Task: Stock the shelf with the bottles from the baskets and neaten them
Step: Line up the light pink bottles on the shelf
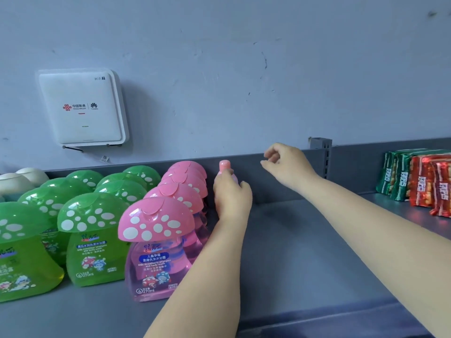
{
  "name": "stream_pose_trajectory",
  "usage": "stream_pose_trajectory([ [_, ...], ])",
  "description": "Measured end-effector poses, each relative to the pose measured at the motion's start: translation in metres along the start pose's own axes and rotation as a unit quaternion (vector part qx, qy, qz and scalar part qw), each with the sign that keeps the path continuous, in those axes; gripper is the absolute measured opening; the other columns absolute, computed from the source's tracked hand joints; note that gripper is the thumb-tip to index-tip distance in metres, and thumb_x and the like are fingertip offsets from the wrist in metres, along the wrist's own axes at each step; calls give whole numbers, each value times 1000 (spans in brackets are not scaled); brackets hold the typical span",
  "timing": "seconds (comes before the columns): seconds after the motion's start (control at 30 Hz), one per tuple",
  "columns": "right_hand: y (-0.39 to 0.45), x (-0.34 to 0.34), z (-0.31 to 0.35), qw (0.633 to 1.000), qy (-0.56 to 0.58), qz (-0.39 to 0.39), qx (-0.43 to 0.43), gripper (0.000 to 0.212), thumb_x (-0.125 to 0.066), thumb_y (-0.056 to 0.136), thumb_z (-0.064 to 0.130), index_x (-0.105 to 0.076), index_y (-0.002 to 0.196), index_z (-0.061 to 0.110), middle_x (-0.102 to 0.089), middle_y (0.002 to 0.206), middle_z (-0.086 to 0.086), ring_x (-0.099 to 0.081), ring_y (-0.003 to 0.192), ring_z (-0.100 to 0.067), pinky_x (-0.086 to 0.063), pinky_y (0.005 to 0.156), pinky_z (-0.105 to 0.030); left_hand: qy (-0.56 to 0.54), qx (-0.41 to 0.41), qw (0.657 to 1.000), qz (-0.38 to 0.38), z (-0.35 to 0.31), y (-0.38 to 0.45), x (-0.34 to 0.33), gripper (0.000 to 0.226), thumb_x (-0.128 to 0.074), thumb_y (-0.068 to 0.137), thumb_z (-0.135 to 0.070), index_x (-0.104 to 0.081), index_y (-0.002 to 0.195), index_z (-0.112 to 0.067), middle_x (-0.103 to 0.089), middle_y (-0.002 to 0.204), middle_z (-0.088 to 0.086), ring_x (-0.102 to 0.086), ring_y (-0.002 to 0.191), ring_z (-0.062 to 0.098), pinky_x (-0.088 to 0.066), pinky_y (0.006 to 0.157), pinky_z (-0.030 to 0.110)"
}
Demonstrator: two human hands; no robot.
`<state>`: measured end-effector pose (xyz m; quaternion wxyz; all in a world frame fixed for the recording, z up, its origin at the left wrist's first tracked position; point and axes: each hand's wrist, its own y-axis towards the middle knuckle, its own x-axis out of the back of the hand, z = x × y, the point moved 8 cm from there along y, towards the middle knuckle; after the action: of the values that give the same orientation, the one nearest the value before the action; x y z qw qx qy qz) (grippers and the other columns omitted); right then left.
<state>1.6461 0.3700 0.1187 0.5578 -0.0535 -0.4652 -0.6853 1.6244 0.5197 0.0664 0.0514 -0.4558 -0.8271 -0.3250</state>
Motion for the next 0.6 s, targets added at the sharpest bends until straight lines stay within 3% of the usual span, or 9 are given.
stream_pose_trajectory([
  [0.13,-34,35,5,987,-152,-2,50,15,-54,91,27,-56,103,17,-58,91,6,-56,84,-16,-45,70,-29,67,-138,985,79,-41,-19,-13,28,-46,92,-15,-56,117,-10,-55,115,3,-48,104,18,-32,76,20],
  [0.2,-54,52,6,958,-277,-1,73,18,-49,92,30,-54,105,18,-57,97,6,-54,89,-18,-41,68,-29,93,-213,966,116,-66,-37,-20,26,-45,93,-18,-57,115,-11,-57,113,4,-52,106,22,-41,81,29],
  [0.27,-77,71,4,918,-389,7,82,19,-46,93,30,-52,107,18,-57,100,4,-52,90,-19,-35,65,-29,132,-286,938,143,-91,-60,-27,24,-43,93,-18,-58,111,-12,-59,107,4,-55,99,25,-45,75,33],
  [0.4,-135,116,-10,857,-513,17,40,17,-45,93,27,-51,103,15,-58,101,-1,-56,96,-25,-30,59,-28,202,-417,859,217,-136,-120,-45,21,-42,93,-20,-59,105,-15,-60,103,2,-56,95,24,-41,68,29],
  [0.6,-242,190,-48,821,-564,25,-80,9,-47,91,26,-43,90,18,-59,102,-2,-58,98,-27,-31,58,-29,104,-524,792,295,-194,-241,-66,24,-43,92,-25,-61,103,-13,-62,101,5,-58,93,27,-43,68,32],
])
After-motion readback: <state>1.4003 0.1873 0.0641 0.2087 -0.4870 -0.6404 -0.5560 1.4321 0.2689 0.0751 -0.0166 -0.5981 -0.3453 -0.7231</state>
